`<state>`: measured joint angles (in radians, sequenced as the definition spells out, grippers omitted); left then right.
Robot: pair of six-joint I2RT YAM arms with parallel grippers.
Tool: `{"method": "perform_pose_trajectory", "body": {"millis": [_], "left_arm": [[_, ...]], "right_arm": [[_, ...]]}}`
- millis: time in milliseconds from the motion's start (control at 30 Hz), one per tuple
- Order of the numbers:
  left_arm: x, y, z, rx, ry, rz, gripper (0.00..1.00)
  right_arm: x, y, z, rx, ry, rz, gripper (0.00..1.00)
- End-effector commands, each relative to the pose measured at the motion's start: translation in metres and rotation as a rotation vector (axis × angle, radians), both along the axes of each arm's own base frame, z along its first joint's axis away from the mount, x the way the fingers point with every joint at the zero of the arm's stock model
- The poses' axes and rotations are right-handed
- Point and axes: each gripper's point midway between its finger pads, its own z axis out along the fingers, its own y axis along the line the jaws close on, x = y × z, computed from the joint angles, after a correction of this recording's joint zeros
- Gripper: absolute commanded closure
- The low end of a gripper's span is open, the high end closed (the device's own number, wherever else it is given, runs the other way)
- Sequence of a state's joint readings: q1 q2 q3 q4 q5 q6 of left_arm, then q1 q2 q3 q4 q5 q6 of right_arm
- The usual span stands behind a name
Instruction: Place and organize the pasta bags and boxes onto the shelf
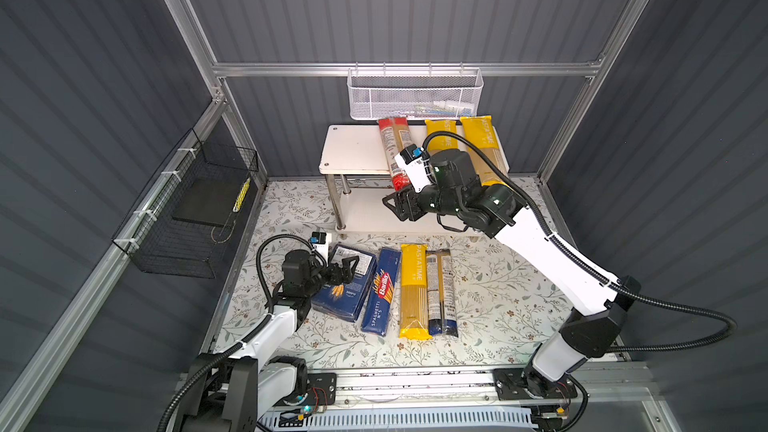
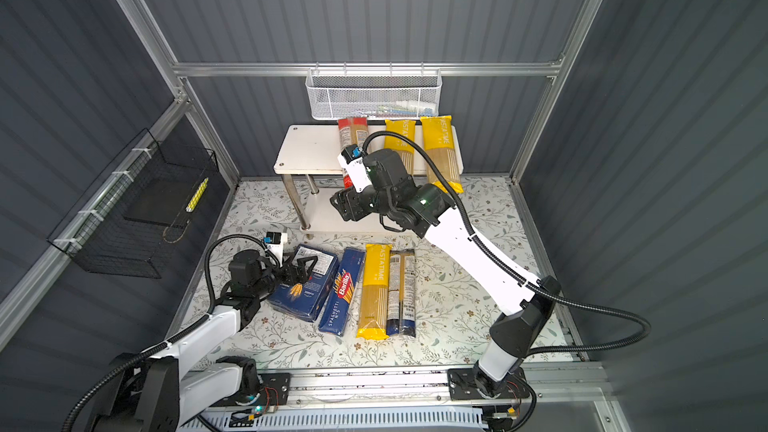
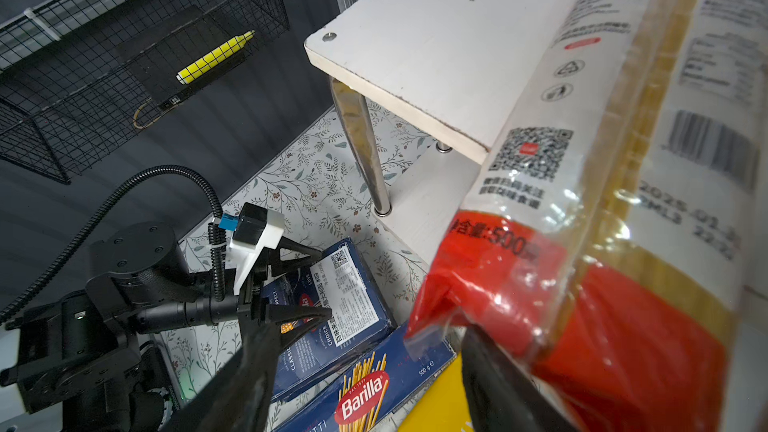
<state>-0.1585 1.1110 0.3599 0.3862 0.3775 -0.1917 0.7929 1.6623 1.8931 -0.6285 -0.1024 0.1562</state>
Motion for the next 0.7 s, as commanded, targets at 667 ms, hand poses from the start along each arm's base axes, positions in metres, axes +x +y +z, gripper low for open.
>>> {"method": "perform_pose_trajectory", "body": {"millis": [667], "left_arm": [[0.004,-0.002,0.010,0.003,-0.024,-0.005,0.01]], "right_arm": [[0.032,0.039,0.006,0.071,-0.031,0.017,0.28]]}}
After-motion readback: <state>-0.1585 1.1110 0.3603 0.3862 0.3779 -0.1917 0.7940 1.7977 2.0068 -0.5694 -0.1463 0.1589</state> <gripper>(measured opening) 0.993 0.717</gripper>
